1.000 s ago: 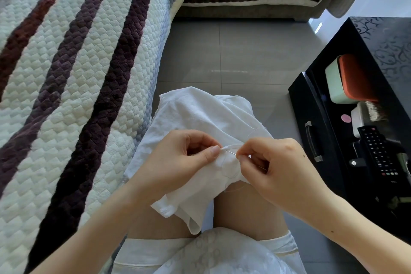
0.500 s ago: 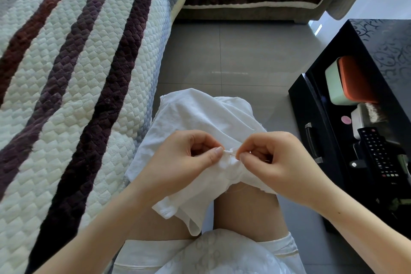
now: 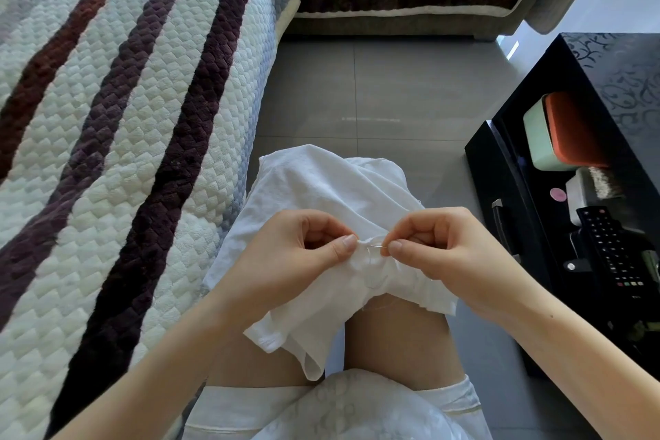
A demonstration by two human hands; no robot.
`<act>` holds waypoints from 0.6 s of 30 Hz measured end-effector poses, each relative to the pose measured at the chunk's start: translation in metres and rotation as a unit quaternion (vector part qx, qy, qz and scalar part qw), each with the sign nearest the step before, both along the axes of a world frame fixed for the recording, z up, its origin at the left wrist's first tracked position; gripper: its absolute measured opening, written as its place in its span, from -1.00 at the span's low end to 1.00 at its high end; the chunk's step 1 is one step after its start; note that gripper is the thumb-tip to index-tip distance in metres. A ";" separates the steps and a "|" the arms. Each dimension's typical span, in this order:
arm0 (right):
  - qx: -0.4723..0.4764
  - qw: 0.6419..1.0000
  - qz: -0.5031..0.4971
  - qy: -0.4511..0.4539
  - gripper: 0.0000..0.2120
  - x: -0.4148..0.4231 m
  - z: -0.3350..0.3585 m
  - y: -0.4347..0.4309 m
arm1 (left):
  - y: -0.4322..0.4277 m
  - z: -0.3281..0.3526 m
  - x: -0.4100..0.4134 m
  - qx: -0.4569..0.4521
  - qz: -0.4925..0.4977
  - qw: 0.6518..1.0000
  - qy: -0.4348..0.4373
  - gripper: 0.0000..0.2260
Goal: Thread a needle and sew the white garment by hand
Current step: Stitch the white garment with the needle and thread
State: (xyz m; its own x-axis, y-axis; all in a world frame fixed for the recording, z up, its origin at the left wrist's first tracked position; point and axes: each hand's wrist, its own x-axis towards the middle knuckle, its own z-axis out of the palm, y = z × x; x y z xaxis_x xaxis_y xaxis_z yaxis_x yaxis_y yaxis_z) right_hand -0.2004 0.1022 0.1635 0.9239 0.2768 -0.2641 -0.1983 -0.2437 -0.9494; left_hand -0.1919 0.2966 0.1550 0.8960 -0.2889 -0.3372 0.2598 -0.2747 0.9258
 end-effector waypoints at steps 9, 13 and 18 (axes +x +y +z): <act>0.048 0.996 -0.007 0.071 -0.88 0.005 -0.004 -0.001 | 0.001 0.001 0.002 -0.032 -0.011 0.999 0.027 -0.93; 0.074 0.993 0.013 0.095 -0.97 0.006 -0.004 -0.002 | 0.004 0.000 0.003 -0.077 -0.033 0.995 0.054 -0.89; 0.100 0.989 0.028 0.108 -0.93 0.008 -0.011 -0.005 | 0.003 -0.002 0.005 -0.127 -0.046 0.985 0.104 -0.89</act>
